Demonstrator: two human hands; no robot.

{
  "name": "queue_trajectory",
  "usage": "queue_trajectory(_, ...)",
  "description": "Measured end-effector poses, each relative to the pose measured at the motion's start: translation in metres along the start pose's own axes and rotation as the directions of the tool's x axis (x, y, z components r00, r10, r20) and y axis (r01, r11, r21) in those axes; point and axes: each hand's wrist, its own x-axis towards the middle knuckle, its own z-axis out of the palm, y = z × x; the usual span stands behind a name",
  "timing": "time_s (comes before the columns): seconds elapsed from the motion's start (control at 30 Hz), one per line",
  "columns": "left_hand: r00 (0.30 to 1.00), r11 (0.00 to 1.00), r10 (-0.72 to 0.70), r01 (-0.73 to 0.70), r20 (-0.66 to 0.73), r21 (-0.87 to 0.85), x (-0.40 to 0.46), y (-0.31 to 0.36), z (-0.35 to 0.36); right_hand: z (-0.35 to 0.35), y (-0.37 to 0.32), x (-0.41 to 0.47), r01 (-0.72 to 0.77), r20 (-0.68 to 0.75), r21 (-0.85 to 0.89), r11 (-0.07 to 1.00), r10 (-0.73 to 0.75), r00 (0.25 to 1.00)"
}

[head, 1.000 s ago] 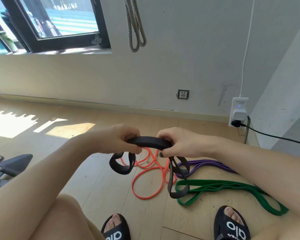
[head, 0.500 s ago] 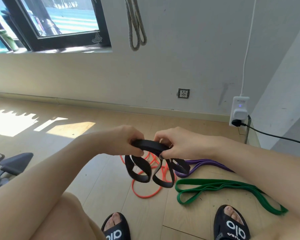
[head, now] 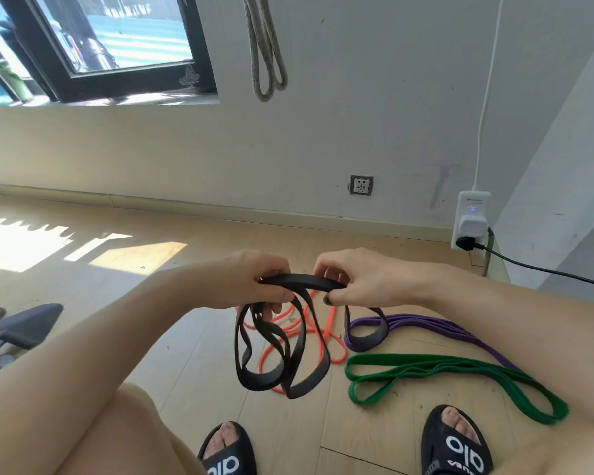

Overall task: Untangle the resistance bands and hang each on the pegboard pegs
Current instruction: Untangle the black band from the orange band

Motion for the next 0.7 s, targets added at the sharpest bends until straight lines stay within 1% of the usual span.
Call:
queue_trajectory(0.1,1.0,1.0,0.002,-0.002,-0.014,0.025,0.0,-0.001,0.0,0.0,0.001,-0.001,-0.027,0.025,-0.031,0.999,0.027,0.999)
queue_trajectory(0.17,1.0,1.0,0.002,-0.003,-0.017,-0.008,0.0,-0.003,0.0,0.002,0.001,-0.001,-0.047,0.048,-0.054,0.997,0.049,0.998)
queue_trajectory(0.27,0.998,0.999,0.011,-0.014,-0.06,-0.035,-0.002,-0.003,-0.001,0.013,0.001,-0.001,-0.044,0.08,-0.078,0.996,0.05,0.996)
queue_trajectory(0.43,0.988,0.999,0.039,-0.04,-0.149,-0.01,-0.003,0.0,-0.002,0.025,-0.004,0.001,-0.006,0.062,0.004,1.0,0.005,0.998)
queue_trajectory(0.57,0.987,0.989,0.041,-0.062,-0.158,-0.132,-0.004,0.004,-0.003,0.03,-0.005,0.005,0.033,-0.011,0.003,0.999,-0.033,0.999)
queue_trajectory(0.63,0.985,0.988,0.052,-0.075,-0.167,-0.132,-0.004,0.006,-0.003,0.034,-0.006,0.007,0.045,-0.05,0.088,0.995,-0.041,0.998)
queue_trajectory(0.7,0.983,0.987,0.062,-0.087,-0.175,-0.136,-0.005,0.006,-0.004,0.039,-0.005,0.011,0.018,-0.074,0.17,0.985,-0.005,0.997)
